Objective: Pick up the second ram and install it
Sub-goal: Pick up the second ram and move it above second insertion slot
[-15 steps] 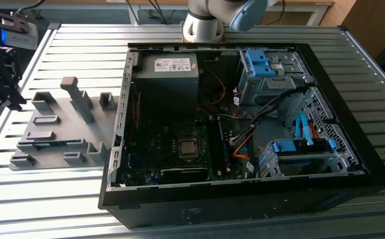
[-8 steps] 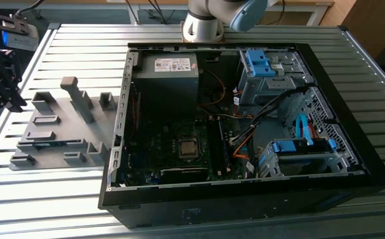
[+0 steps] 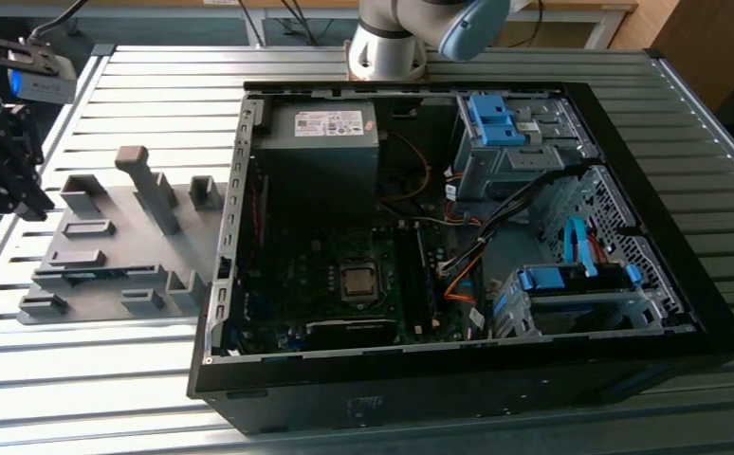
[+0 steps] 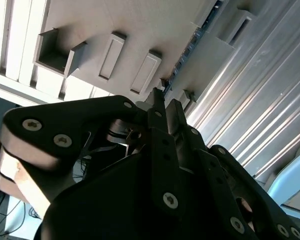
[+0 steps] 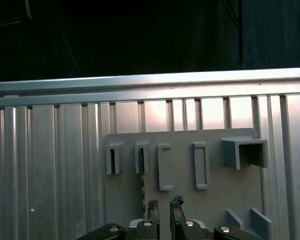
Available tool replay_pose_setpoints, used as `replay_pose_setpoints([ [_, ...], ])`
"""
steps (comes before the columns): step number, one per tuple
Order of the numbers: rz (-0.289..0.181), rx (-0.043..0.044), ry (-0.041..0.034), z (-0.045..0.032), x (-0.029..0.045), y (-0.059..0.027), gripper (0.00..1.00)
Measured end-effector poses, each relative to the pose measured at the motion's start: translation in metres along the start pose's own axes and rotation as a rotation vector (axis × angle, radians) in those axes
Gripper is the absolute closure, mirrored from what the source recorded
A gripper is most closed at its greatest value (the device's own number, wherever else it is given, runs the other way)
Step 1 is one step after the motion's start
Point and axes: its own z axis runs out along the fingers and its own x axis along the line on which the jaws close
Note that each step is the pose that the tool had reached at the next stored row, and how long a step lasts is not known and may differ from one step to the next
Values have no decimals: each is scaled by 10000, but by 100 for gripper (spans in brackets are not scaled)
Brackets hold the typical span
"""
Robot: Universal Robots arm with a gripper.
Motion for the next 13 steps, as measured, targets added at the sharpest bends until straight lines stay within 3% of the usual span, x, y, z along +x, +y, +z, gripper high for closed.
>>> replay_pose_setpoints([
  [3,-49,1,-8,24,3,-1,76],
  [6,-53,0,-66,55,19,-2,76],
  [13,-172,7,-71,134,59,-5,76],
])
